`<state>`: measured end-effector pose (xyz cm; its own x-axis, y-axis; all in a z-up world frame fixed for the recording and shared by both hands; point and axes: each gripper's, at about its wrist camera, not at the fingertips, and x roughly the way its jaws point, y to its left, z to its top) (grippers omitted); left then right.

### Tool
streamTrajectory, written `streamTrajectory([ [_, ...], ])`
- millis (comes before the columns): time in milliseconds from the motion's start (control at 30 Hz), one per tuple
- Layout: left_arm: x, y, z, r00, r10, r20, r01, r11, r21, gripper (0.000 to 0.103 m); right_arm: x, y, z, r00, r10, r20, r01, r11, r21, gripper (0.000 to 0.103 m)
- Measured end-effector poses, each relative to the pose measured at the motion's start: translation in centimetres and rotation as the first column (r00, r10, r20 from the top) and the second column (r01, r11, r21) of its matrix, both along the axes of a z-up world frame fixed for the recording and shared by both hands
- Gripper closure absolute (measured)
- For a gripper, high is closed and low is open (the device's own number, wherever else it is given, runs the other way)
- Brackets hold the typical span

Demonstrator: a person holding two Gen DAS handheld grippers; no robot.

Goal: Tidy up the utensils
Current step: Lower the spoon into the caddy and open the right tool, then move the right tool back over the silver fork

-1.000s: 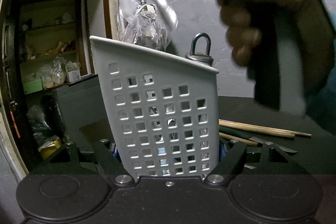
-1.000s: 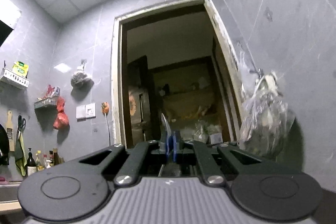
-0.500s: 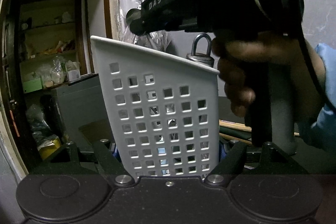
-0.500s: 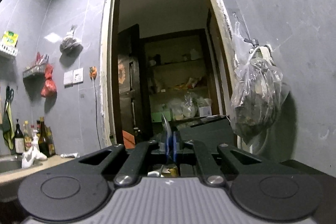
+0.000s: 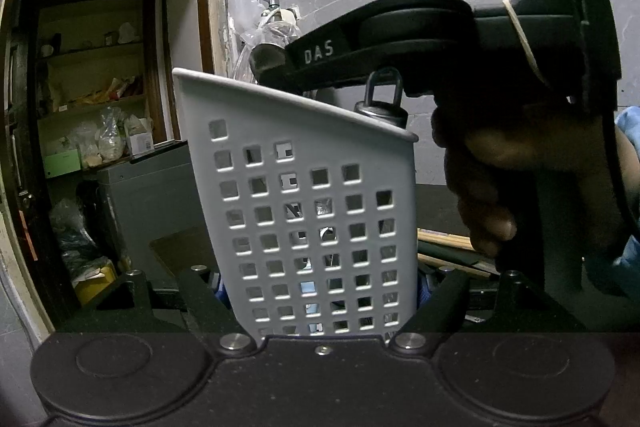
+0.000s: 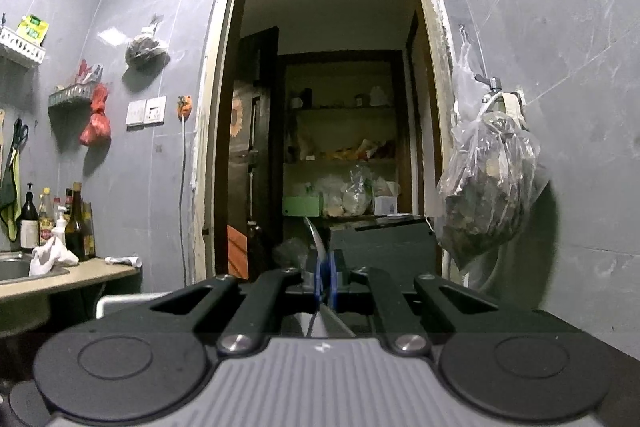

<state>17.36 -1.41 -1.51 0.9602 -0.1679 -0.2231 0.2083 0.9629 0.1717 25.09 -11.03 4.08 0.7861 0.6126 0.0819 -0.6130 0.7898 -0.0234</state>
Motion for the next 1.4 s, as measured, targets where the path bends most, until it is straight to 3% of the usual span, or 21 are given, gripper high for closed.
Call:
streamTrajectory([
  [600, 0.0, 0.0, 0.0, 1.0, -0.001, -0.001, 0.001, 1.0, 0.0, 0.025, -0.6, -1.0, 0.0, 0.999, 0.029, -0.045, -0.029, 1.0, -0.002, 0.094],
  [667, 0.0, 0.0, 0.0, 1.0, -0.001, -0.001, 0.001, 1.0, 0.001, 0.025, -0.7, -1.2, 0.0, 0.998, 0.031, -0.046, -0.032, 0.999, -0.011, 0.089],
  [733, -0.1, 0.0, 0.0, 1.0, -0.001, -0.001, 0.001, 1.0, 0.001, 0.025, -0.9, -1.3, 0.1, 0.999, 0.031, -0.043, -0.031, 0.999, -0.016, 0.076],
  [833, -0.1, 0.0, 0.0, 1.0, 0.0, -0.001, 0.0, 1.0, 0.002, 0.025, -1.1, -1.5, 0.1, 0.999, 0.033, -0.042, -0.033, 0.999, -0.022, 0.072],
  [1100, -0.1, 0.0, 0.0, 1.0, -0.001, -0.001, 0.001, 1.0, 0.001, 0.025, -2.3, -3.2, 1.3, 0.999, 0.036, -0.025, -0.037, 0.999, -0.003, 0.03],
  [1300, -0.1, 0.0, 0.0, 1.0, -0.001, -0.001, 0.001, 1.0, 0.002, 0.025, -3.9, -6.0, 2.1, 0.999, -0.052, -0.013, 0.051, 0.998, -0.023, 0.005],
  [1400, -0.1, 0.0, 0.0, 1.0, -0.001, -0.001, 0.001, 1.0, 0.002, 0.025, -4.3, -7.4, 1.5, 0.992, -0.118, -0.052, 0.115, 0.992, -0.057, 0.002],
])
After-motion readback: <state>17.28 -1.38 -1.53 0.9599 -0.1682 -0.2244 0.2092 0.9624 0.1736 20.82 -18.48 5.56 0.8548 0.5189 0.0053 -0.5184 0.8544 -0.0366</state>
